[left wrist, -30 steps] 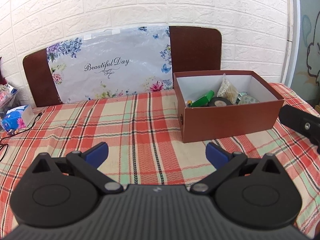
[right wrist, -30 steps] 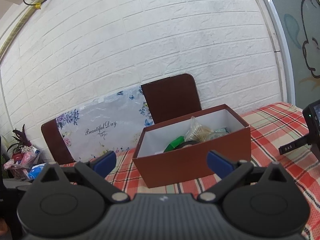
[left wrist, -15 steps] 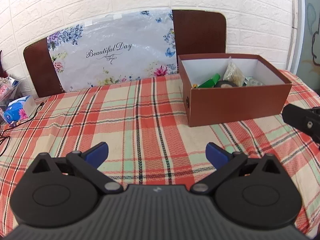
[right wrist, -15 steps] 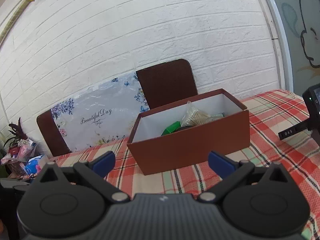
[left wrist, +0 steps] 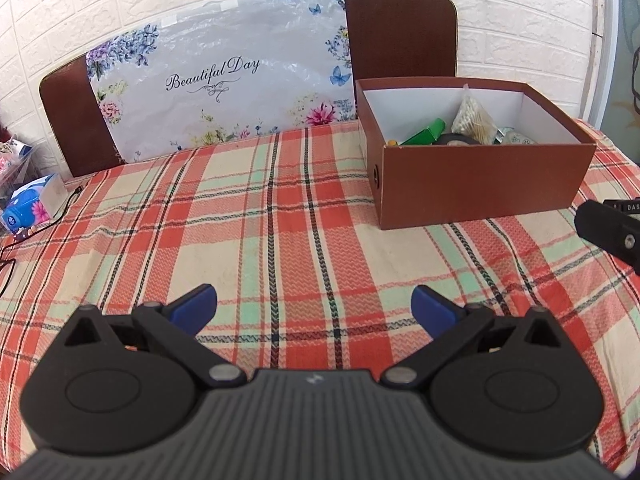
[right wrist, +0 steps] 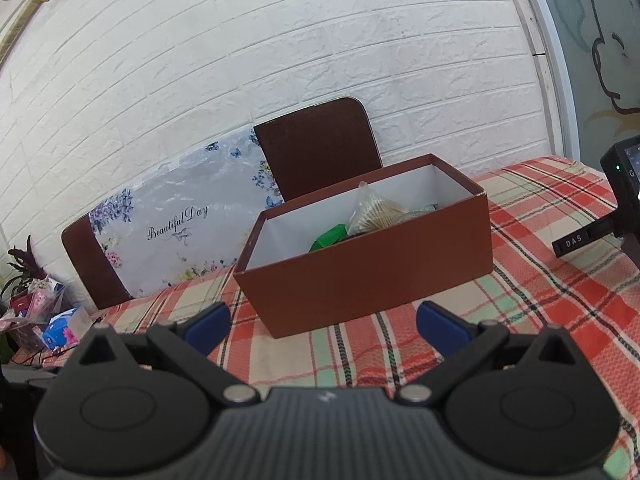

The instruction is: Organize objects

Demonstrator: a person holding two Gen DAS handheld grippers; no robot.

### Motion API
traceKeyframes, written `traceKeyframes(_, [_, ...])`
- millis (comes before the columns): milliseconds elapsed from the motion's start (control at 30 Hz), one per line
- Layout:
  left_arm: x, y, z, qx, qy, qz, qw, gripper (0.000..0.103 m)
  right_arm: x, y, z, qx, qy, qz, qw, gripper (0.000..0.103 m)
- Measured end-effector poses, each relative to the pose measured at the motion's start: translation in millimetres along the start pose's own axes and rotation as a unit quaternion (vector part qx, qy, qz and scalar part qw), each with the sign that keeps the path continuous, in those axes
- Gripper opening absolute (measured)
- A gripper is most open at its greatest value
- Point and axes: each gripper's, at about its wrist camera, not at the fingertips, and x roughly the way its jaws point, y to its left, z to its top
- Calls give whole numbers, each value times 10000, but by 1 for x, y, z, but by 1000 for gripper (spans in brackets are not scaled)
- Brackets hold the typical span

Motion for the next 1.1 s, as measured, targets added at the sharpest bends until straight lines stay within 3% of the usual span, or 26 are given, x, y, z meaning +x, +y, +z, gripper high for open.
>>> traceKeyframes(1100, [16, -4, -6, 12, 414, -192, 9990, 103, 10, -4, -9, 17, 207, -65, 9998, 103])
